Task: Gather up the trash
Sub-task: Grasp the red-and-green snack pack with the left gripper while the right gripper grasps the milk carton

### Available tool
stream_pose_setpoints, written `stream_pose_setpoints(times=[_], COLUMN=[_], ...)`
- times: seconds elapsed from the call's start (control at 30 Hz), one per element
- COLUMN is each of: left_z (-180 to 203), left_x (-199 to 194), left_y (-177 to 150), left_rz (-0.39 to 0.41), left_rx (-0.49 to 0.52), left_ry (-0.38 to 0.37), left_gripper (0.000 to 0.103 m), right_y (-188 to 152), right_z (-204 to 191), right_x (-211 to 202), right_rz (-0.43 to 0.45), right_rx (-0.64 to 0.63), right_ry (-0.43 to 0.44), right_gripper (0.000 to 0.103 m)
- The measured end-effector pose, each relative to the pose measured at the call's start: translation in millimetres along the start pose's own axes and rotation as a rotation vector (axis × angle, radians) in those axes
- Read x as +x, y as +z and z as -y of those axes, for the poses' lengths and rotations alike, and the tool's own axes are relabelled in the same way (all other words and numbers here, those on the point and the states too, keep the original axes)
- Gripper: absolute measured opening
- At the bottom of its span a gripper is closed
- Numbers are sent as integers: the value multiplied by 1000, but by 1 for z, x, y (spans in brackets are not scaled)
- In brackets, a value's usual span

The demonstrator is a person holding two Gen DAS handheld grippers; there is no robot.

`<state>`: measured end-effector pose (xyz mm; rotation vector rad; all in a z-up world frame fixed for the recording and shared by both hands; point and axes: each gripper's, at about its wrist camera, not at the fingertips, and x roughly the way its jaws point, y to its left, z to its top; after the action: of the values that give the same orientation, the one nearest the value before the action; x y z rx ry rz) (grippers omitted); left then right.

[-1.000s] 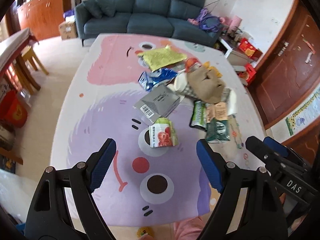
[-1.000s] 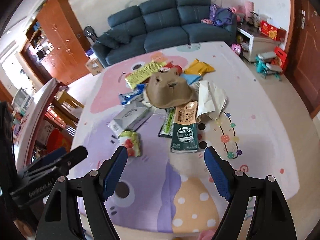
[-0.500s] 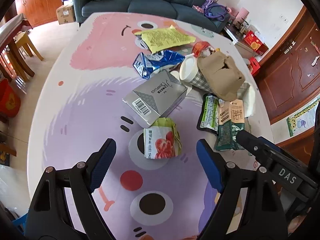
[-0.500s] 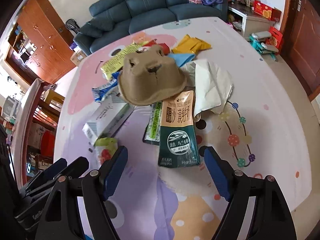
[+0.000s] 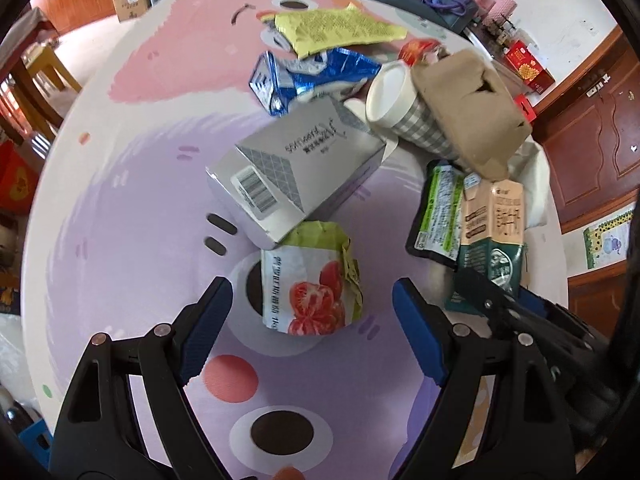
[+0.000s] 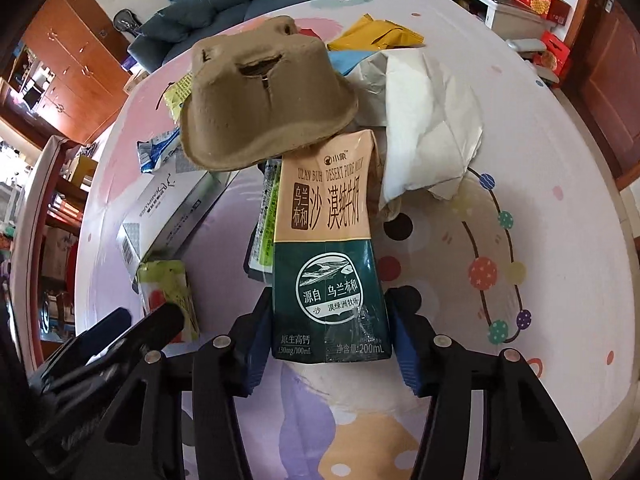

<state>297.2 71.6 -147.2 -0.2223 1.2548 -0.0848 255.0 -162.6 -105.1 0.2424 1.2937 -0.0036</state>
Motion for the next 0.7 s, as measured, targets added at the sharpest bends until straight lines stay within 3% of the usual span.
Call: stream_pose_setpoints(times=[0.07,0.17,0.2,0.23,0.27,0.4,0.7], left_z=[-3,-5,-4,-4,-3,-3,-3], left_x=[10,13,13,13,14,9,-38], left_y=[2,4,4,4,4,-2,-30], left_rz=[-27,-8,-1,4,2,19,85], left_rx=[-26,-47,-46,-44,-41,-45,-55], left_ry=[14,28,29,21,13,18,-28], left_gripper=[75,62,52,35,31,22,20], right_y=[-4,-16,-20,-21,-23,-31,-52], right_z=[2,10,13,15,18,28,40], right_x=[-2,-10,-13,-16,-20,-39,-92], right_rz=[-6,-9,-10,-12,-10,3,64], right_rx=[3,15,17,18,23,50,79], right_ry=[12,53,63,73,88,148,250], right_gripper=[53,53,53,53,53,52,52])
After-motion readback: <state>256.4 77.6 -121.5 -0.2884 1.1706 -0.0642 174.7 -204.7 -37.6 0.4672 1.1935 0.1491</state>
